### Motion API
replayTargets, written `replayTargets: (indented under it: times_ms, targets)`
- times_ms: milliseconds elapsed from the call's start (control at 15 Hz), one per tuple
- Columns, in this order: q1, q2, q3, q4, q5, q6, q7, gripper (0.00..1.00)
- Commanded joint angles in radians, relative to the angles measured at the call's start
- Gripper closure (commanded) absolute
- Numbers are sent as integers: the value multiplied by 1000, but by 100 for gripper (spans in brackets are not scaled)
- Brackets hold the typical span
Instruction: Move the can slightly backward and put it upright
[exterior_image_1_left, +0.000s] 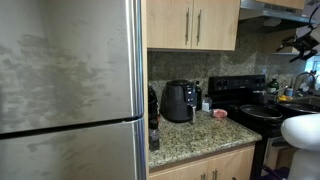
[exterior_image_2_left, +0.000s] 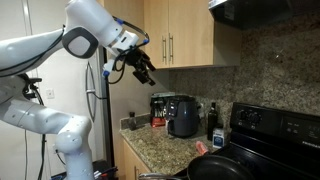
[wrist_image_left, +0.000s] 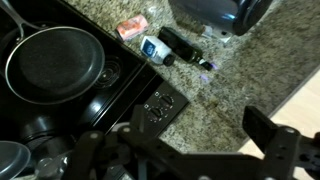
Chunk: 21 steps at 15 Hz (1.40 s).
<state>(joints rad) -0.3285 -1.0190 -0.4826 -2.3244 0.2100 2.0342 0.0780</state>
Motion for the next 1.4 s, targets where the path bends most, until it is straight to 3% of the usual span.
replayTargets:
  times_ms: [0, 67, 333, 533, 867, 933, 1000, 1200, 1333]
  targets:
    - [-106, 25, 81, -122, -94, 45, 33, 0]
    - [-52, 10, 44, -89, -50, 55, 6, 0]
    - [-79, 28, 71, -124, -93, 47, 1, 0]
    - [-140, 137, 169, -212, -157, 194, 142, 0]
    - [-153, 328, 333, -188, -126, 252, 475, 0]
    - [-154, 340, 348, -172, -129, 224, 517, 0]
    - [-127, 282, 318, -216, -131, 245, 454, 0]
    - [-129, 330, 341, -191, -139, 243, 518, 0]
    - [-164, 397, 403, -186, -158, 299, 646, 0]
